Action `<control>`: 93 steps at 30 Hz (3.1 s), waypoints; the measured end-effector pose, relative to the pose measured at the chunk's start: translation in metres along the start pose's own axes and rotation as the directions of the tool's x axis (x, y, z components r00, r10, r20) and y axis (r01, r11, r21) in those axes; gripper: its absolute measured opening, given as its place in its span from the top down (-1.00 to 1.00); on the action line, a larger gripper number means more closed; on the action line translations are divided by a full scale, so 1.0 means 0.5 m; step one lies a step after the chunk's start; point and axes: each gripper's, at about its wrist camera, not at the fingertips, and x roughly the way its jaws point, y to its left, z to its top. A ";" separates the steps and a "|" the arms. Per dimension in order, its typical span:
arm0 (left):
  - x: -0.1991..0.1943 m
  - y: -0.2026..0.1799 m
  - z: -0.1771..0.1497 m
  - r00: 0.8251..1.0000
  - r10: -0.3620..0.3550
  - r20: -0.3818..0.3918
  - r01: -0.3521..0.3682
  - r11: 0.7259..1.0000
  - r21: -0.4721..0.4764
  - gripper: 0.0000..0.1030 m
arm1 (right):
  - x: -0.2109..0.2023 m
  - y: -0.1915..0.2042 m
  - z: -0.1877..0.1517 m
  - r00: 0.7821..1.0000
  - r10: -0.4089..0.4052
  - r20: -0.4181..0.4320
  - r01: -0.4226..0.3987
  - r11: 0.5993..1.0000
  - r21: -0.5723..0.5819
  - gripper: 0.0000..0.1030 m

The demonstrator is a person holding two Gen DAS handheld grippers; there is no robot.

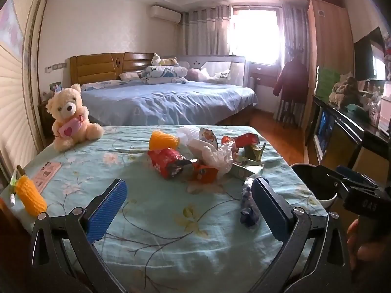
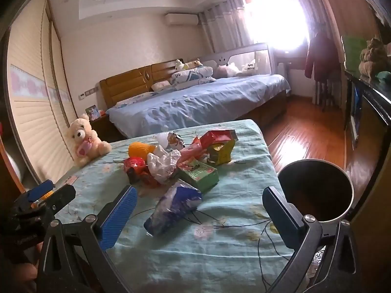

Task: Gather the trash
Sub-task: 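Move both tools toward the pile of trash on the table, then grasp the blue plastic bag with the right tool while the left tool grasps the red wrapper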

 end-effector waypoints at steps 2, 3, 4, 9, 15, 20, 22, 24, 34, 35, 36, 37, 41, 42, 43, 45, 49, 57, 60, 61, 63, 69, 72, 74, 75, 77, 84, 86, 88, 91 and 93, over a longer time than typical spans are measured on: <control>-0.002 -0.003 -0.007 1.000 0.003 0.005 -0.003 1.000 0.002 -1.00 | -0.002 0.005 0.000 1.000 -0.006 0.004 0.006 1.000 -0.010 -1.00; -0.001 -0.001 -0.007 1.000 0.004 0.005 -0.004 1.000 0.001 -1.00 | -0.004 0.009 0.001 1.000 -0.009 0.005 0.009 1.000 -0.016 -1.00; -0.004 -0.003 -0.007 1.000 0.005 0.008 -0.005 1.000 0.002 -1.00 | -0.005 0.013 0.001 1.000 -0.012 0.007 0.013 1.000 -0.022 -1.00; -0.004 0.000 -0.005 1.000 0.009 0.011 -0.009 1.000 -0.006 -1.00 | -0.011 0.025 0.000 1.000 -0.016 0.022 0.017 0.999 -0.042 -1.00; -0.003 0.002 -0.006 1.000 0.009 0.012 -0.009 1.000 -0.008 -1.00 | -0.008 0.025 0.000 1.000 -0.011 0.016 0.011 0.999 -0.040 -1.00; -0.002 0.004 -0.007 1.000 0.010 0.011 -0.010 1.000 -0.010 -1.00 | -0.004 0.030 -0.002 1.000 -0.007 0.011 0.007 0.999 -0.041 -1.00; -0.002 0.006 -0.008 1.000 0.010 0.011 -0.010 1.000 -0.011 -1.00 | -0.004 0.032 -0.005 1.000 -0.006 0.012 0.007 0.999 -0.041 -1.00; -0.003 0.005 -0.009 1.000 0.009 0.013 -0.009 1.000 -0.009 -1.00 | -0.001 0.034 -0.006 1.000 -0.008 0.012 0.009 0.999 -0.042 -1.00; -0.001 0.009 -0.011 1.000 0.010 0.013 -0.010 1.000 -0.009 -1.00 | 0.003 0.039 -0.011 1.000 -0.004 0.004 0.004 0.999 -0.043 -1.00; -0.001 0.009 -0.011 1.000 0.010 0.013 -0.009 1.000 -0.010 -1.00 | 0.004 0.039 -0.012 1.000 -0.001 0.002 0.001 0.999 -0.043 -1.00; -0.001 0.009 -0.011 1.000 0.010 0.012 -0.010 1.000 -0.010 -1.00 | 0.005 0.040 -0.012 1.000 0.001 0.001 -0.001 0.999 -0.043 -1.00; -0.001 0.009 -0.010 1.000 0.010 0.011 -0.010 1.000 -0.011 -1.00 | 0.005 0.041 -0.012 1.000 0.002 0.000 -0.002 0.999 -0.043 -1.00; 0.000 0.012 -0.012 1.000 0.010 0.012 -0.010 1.000 -0.012 -1.00 | 0.006 0.043 -0.014 1.000 0.006 -0.002 -0.007 0.999 -0.044 -1.00; 0.000 0.013 -0.012 1.000 0.010 0.012 -0.010 1.000 -0.012 -1.00 | 0.006 0.043 -0.015 1.000 0.007 -0.004 -0.007 0.999 -0.043 -1.00; 0.000 0.014 -0.013 1.000 0.010 0.011 -0.010 1.000 -0.012 -1.00 | 0.006 0.043 -0.013 1.000 0.008 -0.005 -0.008 0.999 -0.043 -1.00; 0.000 0.014 -0.012 1.000 0.009 0.011 -0.009 1.000 -0.013 -1.00 | 0.006 0.044 -0.014 1.000 0.010 -0.007 -0.010 0.999 -0.042 -1.00; 0.000 0.014 -0.012 1.000 0.009 0.011 -0.009 1.000 -0.015 -1.00 | 0.007 0.044 -0.014 1.000 0.011 -0.009 -0.011 0.999 -0.043 -1.00; 0.001 0.016 -0.013 1.000 0.009 0.007 -0.008 1.000 -0.015 -1.00 | 0.012 0.047 -0.017 1.000 0.013 -0.016 -0.014 0.999 -0.045 -1.00; 0.002 0.018 -0.014 1.000 0.009 0.008 -0.009 1.000 -0.014 -1.00 | 0.015 0.049 -0.019 1.000 0.016 -0.022 -0.017 0.999 -0.044 -1.00; 0.002 0.018 -0.015 1.000 0.009 0.008 -0.009 1.000 -0.014 -1.00 | 0.019 0.049 -0.020 1.000 0.017 -0.025 -0.018 0.999 -0.044 -1.00; 0.002 0.018 -0.014 1.000 0.009 0.007 -0.008 1.000 -0.015 -1.00 | 0.023 0.049 -0.021 0.999 0.020 -0.033 -0.022 0.999 -0.041 -1.00; 0.015 0.027 -0.042 1.000 0.011 -0.016 -0.012 1.000 -0.015 -1.00 | 0.037 0.050 -0.028 0.997 0.029 -0.066 -0.031 0.999 -0.034 -1.00; 0.032 0.025 -0.041 0.999 0.015 -0.035 -0.015 1.000 -0.010 -1.00 | 0.049 0.049 -0.032 0.995 0.033 -0.090 -0.036 0.999 -0.028 -1.00; 0.042 0.028 -0.044 0.998 0.016 -0.054 -0.016 1.000 -0.007 -1.00 | 0.060 0.048 -0.036 0.993 0.035 -0.114 -0.037 0.999 -0.021 -0.99; 0.048 0.031 -0.045 0.998 0.016 -0.066 -0.017 1.000 -0.008 -1.00 | 0.067 0.048 -0.037 0.991 0.036 -0.127 -0.038 0.999 -0.016 -0.99; 0.059 0.040 -0.041 0.996 0.015 -0.085 -0.016 1.000 -0.019 -1.00 | 0.081 0.047 -0.040 0.988 0.040 -0.152 -0.042 0.999 -0.008 -0.99; 0.106 0.070 -0.041 0.988 0.003 -0.152 -0.012 0.998 -0.055 -0.99 | 0.137 0.050 -0.053 0.964 0.091 -0.250 -0.082 0.996 0.045 -0.93; 0.123 0.076 -0.035 0.986 -0.007 -0.165 -0.002 0.998 -0.055 -0.98 | 0.154 0.049 -0.059 0.954 0.107 -0.280 -0.091 0.993 0.069 -0.87; 0.141 0.076 -0.030 0.984 -0.016 -0.177 0.008 0.999 -0.048 -0.97 | 0.172 0.046 -0.062 0.944 0.127 -0.306 -0.102 0.990 0.097 -0.82; 0.174 0.078 -0.024 0.979 -0.040 -0.201 0.032 0.998 -0.047 -0.91 | 0.199 0.039 -0.065 0.928 0.151 -0.341 -0.107 0.984 0.144 -0.75; 0.196 0.079 -0.020 0.974 -0.061 -0.219 0.051 0.997 -0.051 -0.87 | 0.217 0.033 -0.068 0.917 0.169 -0.361 -0.110 0.978 0.177 -0.69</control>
